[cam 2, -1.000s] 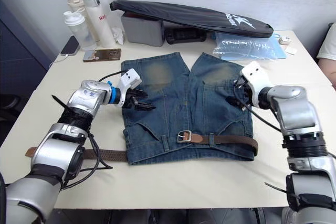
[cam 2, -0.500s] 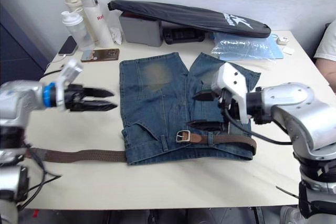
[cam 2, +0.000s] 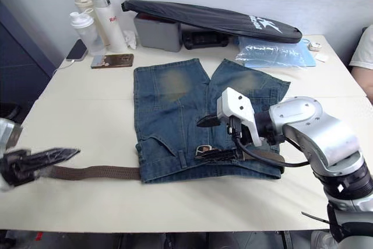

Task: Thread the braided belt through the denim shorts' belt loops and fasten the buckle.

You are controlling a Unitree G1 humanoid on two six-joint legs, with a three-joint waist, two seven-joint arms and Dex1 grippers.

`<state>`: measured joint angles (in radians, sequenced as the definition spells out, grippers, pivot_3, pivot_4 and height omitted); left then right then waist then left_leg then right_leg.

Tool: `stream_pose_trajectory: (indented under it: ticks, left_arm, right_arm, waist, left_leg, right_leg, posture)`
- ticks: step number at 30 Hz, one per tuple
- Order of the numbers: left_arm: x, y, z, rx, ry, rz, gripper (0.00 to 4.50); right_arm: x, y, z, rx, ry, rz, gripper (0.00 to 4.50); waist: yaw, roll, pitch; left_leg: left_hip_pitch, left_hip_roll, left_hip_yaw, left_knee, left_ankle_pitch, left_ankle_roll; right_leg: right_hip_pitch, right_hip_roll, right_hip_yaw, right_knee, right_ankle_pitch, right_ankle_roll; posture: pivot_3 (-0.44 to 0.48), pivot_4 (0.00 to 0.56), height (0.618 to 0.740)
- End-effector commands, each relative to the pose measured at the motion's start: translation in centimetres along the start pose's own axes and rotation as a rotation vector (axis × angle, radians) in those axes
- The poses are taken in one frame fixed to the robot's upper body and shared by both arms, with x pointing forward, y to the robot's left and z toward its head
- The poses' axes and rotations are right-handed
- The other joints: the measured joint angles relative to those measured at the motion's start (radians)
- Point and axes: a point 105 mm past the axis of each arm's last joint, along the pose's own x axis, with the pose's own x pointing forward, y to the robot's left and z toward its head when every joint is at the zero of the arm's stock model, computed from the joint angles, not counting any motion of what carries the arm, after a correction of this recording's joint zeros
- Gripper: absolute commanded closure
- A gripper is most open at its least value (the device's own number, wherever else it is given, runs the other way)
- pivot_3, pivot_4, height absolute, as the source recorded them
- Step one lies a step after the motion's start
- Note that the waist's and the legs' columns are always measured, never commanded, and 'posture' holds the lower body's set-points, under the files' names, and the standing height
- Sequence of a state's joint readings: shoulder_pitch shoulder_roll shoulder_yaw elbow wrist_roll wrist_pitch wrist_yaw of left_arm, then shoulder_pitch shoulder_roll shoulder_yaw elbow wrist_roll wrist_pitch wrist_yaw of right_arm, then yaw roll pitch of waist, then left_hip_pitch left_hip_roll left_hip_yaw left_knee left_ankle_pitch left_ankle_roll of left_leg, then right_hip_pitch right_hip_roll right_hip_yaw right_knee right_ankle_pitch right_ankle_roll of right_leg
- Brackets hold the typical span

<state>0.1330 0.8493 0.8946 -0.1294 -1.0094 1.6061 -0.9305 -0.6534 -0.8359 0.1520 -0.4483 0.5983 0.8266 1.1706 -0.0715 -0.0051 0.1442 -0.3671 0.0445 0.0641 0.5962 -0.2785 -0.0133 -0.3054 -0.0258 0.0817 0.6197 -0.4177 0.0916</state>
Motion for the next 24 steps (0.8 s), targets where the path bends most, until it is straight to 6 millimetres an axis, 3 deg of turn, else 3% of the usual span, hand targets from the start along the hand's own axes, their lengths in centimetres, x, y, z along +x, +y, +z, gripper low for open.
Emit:
stream_pose_trajectory:
  ticks: [1, 4, 6, 10, 16, 19, 24]
  left_arm:
    - [-1.0, -0.3, -1.6, -0.107, -0.052, -0.034, 0.00]
    - [-1.4, 1.1, -4.1, -0.304, -0.135, -0.043, 0.00]
    - [-1.1, 2.5, -4.4, -0.380, -0.224, 0.025, 0.00]
    - [0.0, 5.1, -5.2, -0.503, -0.328, 0.168, 0.00]
    - [2.5, 6.4, -4.6, -0.552, -0.462, 0.206, 0.00]
    - [2.3, 7.4, -3.3, -0.599, -0.599, 0.250, 0.00]
    - [2.5, 8.4, -2.5, -0.666, -0.678, 0.281, 0.00]
  right_arm:
    - [0.0, -0.3, 0.6, -0.038, -0.013, 0.005, 0.05]
    - [0.4, -0.7, 0.2, -0.028, -0.014, -0.005, 0.05]
    - [0.5, -1.0, 0.1, -0.028, -0.012, -0.019, 0.05]
    - [0.3, -1.4, -0.1, -0.031, -0.004, -0.042, 0.05]
    - [-0.1, -1.7, 0.0, -0.032, -0.003, -0.081, 0.05]
    - [-0.1, -1.7, 0.0, -0.031, -0.001, -0.088, 0.05]
    - [-0.2, -1.9, -0.1, -0.038, 0.005, -0.105, 0.05]
  waist:
    - [-0.005, -0.005, 0.001]
    - [-0.010, -0.004, -0.001]
    - [-0.007, -0.005, 0.000]
    - [0.015, -0.004, -0.001]
    - [0.025, 0.002, -0.003]
    - [0.028, 0.006, -0.003]
    - [0.031, 0.006, -0.003]
  left_leg:
    - [0.000, 0.000, -0.002, 0.000, 0.000, 0.000]
    - [0.002, 0.000, -0.005, 0.000, 0.000, -0.002]
    - [0.006, -0.001, -0.005, -0.002, -0.001, -0.002]
    - [0.006, -0.001, -0.008, -0.003, 0.000, -0.003]
    - [0.006, -0.002, -0.008, -0.003, 0.000, -0.003]
    - [0.008, -0.002, -0.009, -0.002, 0.000, -0.003]
    - [0.008, -0.002, -0.009, -0.002, 0.001, -0.003]
  right_leg:
    - [0.000, 0.000, -0.001, 0.000, 0.000, 0.000]
    - [0.001, -0.008, -0.004, -0.003, 0.000, 0.000]
    - [0.002, -0.018, -0.014, -0.004, 0.000, 0.001]
    - [0.002, -0.021, -0.024, -0.007, 0.000, 0.000]
    - [0.005, -0.023, -0.027, -0.014, 0.001, -0.002]
    - [0.015, -0.023, -0.028, -0.021, 0.001, -0.003]
    - [0.018, -0.022, -0.029, -0.023, 0.001, -0.002]
  posture:
    - [0.000, 0.150, 0.740]
    - [0.000, 0.150, 0.740]
    - [0.000, 0.150, 0.740]
    - [0.000, 0.150, 0.740]
    - [0.000, 0.150, 0.740]
    - [0.000, 0.150, 0.740]
    - [0.000, 0.150, 0.740]
